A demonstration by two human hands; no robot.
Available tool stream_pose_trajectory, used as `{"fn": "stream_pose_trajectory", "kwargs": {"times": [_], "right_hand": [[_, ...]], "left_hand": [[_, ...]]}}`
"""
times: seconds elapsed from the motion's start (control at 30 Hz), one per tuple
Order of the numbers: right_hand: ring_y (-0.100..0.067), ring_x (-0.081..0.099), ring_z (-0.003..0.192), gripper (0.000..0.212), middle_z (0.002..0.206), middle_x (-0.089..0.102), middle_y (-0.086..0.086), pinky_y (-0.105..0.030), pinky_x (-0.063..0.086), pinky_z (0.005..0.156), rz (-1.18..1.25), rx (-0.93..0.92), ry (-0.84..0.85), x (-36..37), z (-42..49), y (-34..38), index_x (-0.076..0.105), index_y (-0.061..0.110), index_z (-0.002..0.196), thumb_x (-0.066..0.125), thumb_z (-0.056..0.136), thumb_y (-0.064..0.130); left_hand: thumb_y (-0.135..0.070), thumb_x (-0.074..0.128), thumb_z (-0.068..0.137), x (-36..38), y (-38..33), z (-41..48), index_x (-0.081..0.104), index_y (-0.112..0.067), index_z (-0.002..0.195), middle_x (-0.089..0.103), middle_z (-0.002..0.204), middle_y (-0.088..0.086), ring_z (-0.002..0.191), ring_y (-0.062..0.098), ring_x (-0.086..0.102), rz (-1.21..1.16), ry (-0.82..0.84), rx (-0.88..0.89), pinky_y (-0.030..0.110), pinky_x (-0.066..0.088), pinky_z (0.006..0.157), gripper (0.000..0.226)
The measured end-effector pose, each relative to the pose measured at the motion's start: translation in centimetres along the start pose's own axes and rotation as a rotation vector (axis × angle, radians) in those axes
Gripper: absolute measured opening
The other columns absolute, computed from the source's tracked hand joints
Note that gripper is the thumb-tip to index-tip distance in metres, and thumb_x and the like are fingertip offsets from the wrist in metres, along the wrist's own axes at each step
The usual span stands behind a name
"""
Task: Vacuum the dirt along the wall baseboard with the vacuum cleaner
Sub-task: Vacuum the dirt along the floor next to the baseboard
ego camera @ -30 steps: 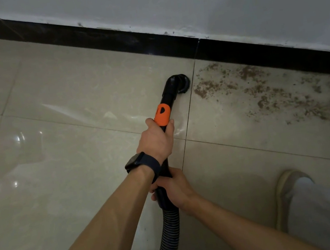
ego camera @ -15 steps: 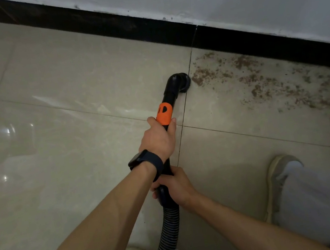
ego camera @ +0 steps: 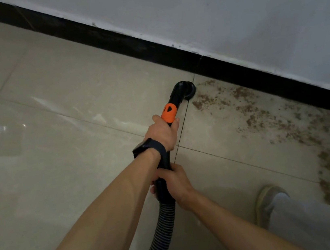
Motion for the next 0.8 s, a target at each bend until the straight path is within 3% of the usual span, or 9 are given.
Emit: {"fn": "stream_pose_trajectory", "kwargs": {"times": [0.2,0.47,0.8], "right_hand": [[-0.026,0.066,0.056,0.041,0.067,0.068,-0.010,-0.034,0.053,0.051,-0.001,0.003,0.011,-1.1,1.4,1.4,0.067,0.006,0.076,0.072,0.046,0.034],[-0.027,0.064,0.052,0.030,0.064,0.066,-0.012,-0.032,0.051,0.048,0.031,0.010,0.032,-3.4,3.2,2.9,0.067,0.007,0.069,0.072,0.047,0.026],[-0.025,0.065,0.059,0.022,0.067,0.066,-0.012,-0.032,0.053,0.052,0.100,0.042,0.090,-2.5,2.6,2.3,0.066,0.002,0.079,0.069,0.062,0.016]], "left_hand": [[-0.053,0.046,0.099,0.1,-1.7,1.6,0.037,-0.006,0.121,0.065,0.104,0.019,0.085,0.038,0.069,-0.009,-0.011,-0.003,0.048,0.058,0.080,0.053],[-0.054,0.045,0.098,0.8,-3.9,3.5,0.037,-0.007,0.119,0.065,0.104,0.020,0.086,0.039,0.069,-0.022,-0.039,0.000,0.048,0.058,0.081,0.053],[-0.054,0.045,0.099,0.4,-3.6,2.6,0.036,-0.006,0.119,0.065,0.101,0.020,0.082,0.039,0.070,0.042,-0.037,0.017,0.049,0.059,0.077,0.053]]}}
Point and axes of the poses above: each hand's wrist, its own z-axis towards the middle knuckle, its own x-axis out of the palm, y = z × x, the point moved 5 cm from there along z, towards the middle knuckle
